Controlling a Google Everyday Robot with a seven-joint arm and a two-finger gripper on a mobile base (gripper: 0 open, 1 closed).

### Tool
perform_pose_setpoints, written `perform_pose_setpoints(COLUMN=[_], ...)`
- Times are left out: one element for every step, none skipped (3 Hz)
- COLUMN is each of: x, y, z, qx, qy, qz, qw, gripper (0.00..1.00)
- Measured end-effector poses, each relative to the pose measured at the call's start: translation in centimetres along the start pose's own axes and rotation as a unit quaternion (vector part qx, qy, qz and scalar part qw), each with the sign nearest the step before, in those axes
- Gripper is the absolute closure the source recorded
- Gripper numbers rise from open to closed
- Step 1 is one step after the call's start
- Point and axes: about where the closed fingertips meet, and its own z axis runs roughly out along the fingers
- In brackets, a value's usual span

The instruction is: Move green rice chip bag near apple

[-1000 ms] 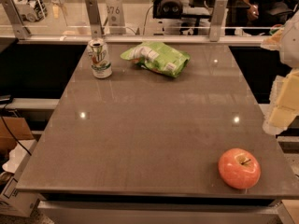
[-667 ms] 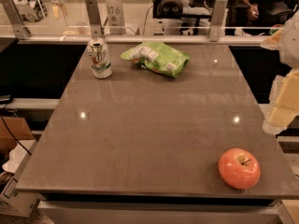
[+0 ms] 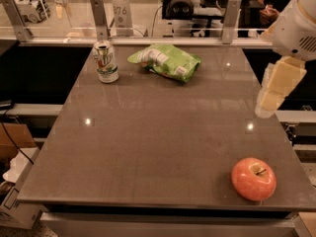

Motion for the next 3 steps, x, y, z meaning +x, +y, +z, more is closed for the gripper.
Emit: perform_pose_setpoints(x=[-1.7,-3.7,-5.4], y=[-3.5,-7.6,-11.4], z=[2.2,5.0,8.1], qx=[0.004,0.012,0.009], qy=[-0.018,-0.031,-0.035], qz=[0.006,0.016,0.032], qw=[0.9998,0.9993,0.9988], gripper=[0.0,0.0,0.0])
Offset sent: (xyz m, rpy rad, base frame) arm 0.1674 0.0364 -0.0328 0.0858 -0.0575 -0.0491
